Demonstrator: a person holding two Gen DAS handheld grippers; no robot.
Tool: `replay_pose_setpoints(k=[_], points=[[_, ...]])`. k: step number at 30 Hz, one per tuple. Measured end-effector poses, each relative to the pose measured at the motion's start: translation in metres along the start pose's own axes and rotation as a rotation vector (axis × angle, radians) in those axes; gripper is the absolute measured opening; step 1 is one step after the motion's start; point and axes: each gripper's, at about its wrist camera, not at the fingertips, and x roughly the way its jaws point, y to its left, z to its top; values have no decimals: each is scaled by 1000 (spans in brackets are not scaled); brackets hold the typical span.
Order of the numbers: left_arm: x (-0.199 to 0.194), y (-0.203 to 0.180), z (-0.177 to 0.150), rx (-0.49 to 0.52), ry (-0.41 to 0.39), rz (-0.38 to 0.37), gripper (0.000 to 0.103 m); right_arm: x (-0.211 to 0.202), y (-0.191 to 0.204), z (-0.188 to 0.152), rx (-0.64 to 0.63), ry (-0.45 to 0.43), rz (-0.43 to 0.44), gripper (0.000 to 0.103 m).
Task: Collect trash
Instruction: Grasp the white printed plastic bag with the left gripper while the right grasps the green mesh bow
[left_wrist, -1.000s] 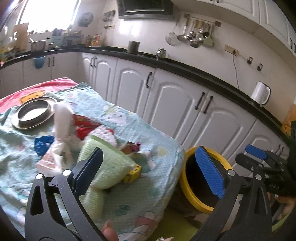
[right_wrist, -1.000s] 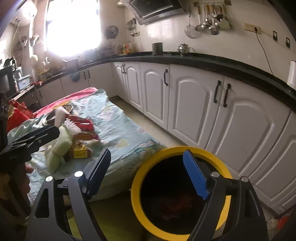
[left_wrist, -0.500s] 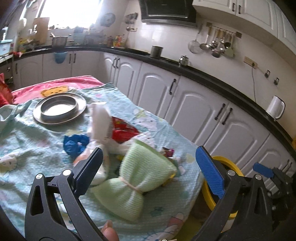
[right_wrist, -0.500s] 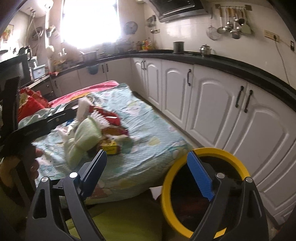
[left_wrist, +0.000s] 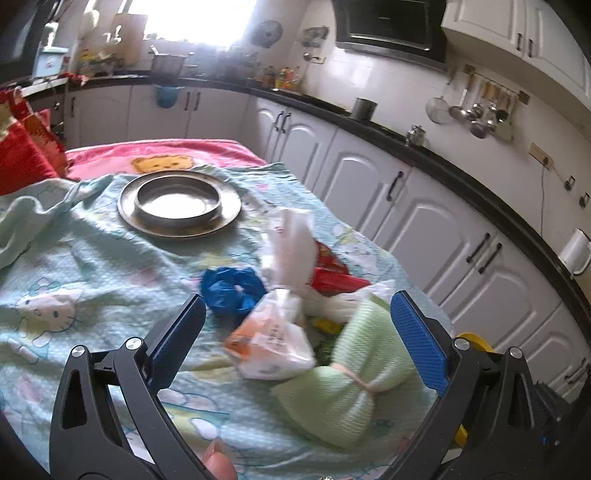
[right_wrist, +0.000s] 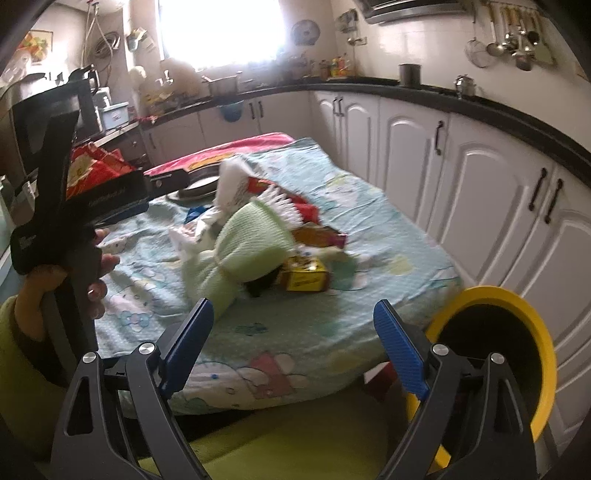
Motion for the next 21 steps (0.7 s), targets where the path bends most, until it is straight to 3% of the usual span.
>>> replay_pose_setpoints(k=[7,12,21], points=[[10,25,-3,-46,39,45,92,27,20,4,-7,42,56,86],[17,37,-7,-82,68,30,92,45,30,4,-16,63,75,86],[38,50,-14,-157,143,-71,92,80,44,2,-41,112,109,85]])
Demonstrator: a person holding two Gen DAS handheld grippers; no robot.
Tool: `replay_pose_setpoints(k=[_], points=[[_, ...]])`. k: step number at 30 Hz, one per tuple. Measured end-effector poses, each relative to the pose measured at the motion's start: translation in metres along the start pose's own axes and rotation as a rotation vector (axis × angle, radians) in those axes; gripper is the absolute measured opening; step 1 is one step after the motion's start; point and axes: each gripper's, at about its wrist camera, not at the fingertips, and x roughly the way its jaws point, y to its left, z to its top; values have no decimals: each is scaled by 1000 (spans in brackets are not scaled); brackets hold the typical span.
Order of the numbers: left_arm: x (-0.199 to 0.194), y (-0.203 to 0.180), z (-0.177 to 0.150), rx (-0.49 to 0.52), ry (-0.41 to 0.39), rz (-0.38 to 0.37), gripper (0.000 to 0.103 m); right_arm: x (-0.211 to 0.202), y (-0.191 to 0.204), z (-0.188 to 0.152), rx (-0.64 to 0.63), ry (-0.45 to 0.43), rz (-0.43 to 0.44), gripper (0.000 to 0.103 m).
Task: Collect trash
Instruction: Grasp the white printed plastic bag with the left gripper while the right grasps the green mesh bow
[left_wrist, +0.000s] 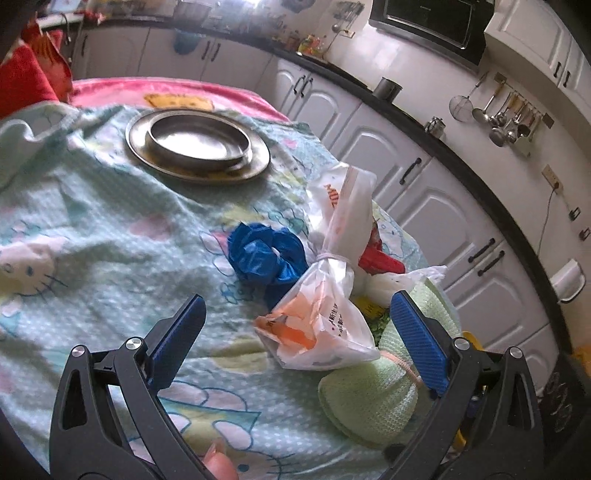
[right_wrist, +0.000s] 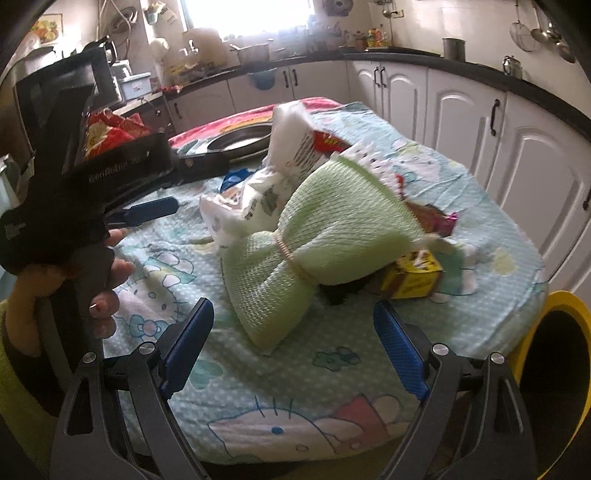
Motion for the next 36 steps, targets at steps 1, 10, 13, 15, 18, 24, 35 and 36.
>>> replay_pose_setpoints(k=[1,10,13,15,18,24,35,36], points=[[3,2,0,-14,9,-18,92,5,1,0,-1,8,6,85],[26,8,-4,-75,89,-92,92,29,3,-1,9,64,64,60],[30,6,-7,-70,105,-103,92,30,4,-3,2,63,73,50],[32,5,-8,-67,110,-102,88,30,4,-3,-5,66,77,43],[33,4,-9,-63,112,-100,83,27,5,-4,-12,62,83,41],[33,4,-10,-58,120,-97,70,22,6,-8,-21,60,90,39],[23,-2,-10,5,127,-102,24,4,7,-8,-48,39,83,38],[22,-4,-11,25,126,-94,23,4,6,-8,-49,35,82,38]])
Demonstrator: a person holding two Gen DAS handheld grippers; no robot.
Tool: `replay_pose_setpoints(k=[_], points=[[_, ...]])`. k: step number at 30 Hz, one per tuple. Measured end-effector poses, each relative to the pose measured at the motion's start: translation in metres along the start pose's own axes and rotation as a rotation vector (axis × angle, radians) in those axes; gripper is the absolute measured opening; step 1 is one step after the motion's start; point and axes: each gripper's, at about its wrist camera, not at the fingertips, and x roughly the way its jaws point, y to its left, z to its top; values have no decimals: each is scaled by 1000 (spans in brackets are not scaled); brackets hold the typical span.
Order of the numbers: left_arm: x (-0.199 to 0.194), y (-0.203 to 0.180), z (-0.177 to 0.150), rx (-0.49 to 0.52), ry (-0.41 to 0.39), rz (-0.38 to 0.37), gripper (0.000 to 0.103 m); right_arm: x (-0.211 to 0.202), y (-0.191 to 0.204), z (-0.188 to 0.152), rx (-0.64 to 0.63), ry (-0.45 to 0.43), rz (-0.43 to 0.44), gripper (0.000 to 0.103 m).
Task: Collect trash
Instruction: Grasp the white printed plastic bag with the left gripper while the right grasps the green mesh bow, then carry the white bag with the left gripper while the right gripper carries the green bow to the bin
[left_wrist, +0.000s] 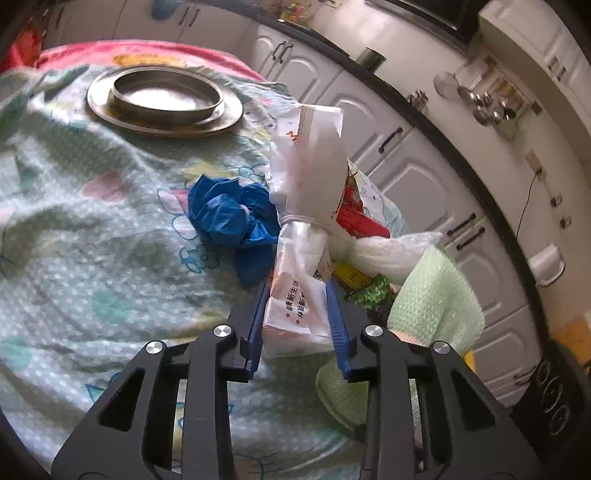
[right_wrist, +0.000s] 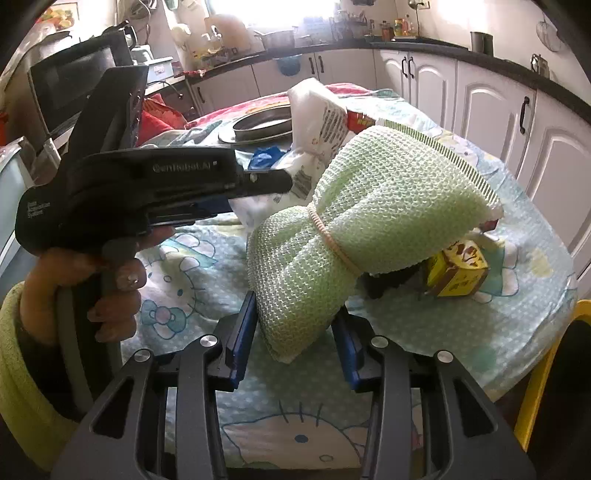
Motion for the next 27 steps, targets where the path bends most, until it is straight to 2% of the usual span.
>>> replay_pose_setpoints(k=[6,16,27], points=[[-9,-8,-2,42,-6,19,18,-11,-2,0,-8,-21,-4,38],[-43,-18,7,71,-91,32,17,-33,-2,2,-37,-61,-16,38],[-60,-39,8,109,-133,13,17,-67,-22,16,-29,-126,-63,38]])
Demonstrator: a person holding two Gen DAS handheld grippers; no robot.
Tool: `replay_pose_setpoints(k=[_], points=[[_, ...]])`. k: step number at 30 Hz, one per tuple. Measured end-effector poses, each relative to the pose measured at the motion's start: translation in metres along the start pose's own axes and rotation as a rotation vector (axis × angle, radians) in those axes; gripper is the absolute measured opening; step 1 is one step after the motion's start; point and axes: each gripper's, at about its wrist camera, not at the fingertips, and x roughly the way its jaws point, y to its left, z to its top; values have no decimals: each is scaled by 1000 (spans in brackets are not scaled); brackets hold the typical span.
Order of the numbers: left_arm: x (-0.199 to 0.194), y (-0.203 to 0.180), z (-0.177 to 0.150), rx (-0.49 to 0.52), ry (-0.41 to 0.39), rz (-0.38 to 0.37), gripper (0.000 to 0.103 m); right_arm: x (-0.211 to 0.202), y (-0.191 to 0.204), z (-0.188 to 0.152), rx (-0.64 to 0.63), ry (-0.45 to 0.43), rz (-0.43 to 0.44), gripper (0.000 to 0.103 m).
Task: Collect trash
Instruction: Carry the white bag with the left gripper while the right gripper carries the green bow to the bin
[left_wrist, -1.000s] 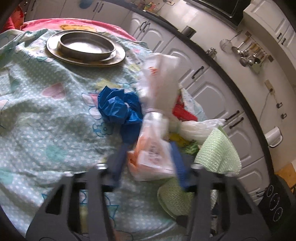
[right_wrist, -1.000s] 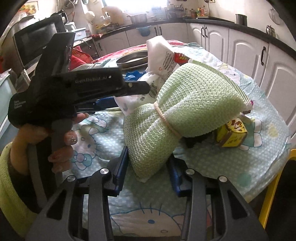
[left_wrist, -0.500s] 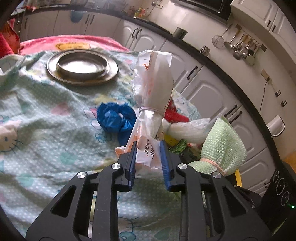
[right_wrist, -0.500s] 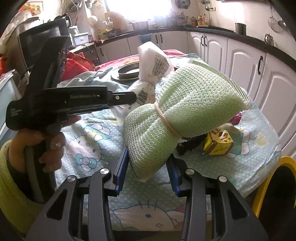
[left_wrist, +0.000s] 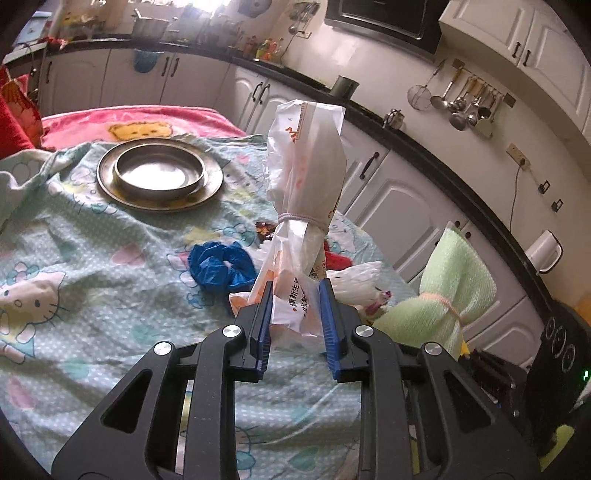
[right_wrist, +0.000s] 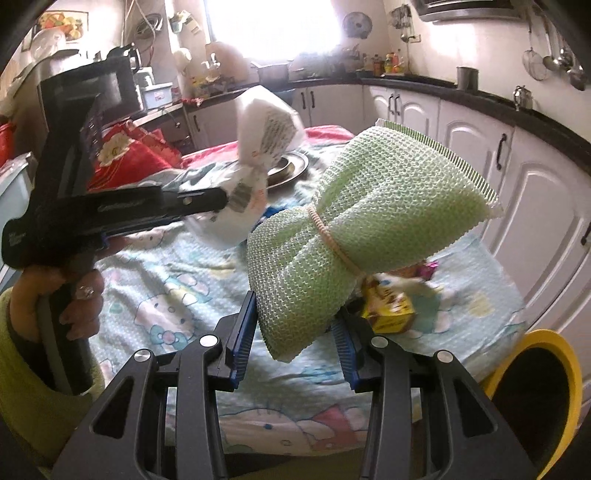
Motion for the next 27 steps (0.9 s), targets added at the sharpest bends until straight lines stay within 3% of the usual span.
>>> replay_pose_setpoints(k=[10,27], points=[[-5,-28,-3,53,-10,-41,17,-29,-29,5,28,-49,-71,38],[3,-71,-19,140,28,-101,17,-63,-70,-18,104,-60,-187,38]])
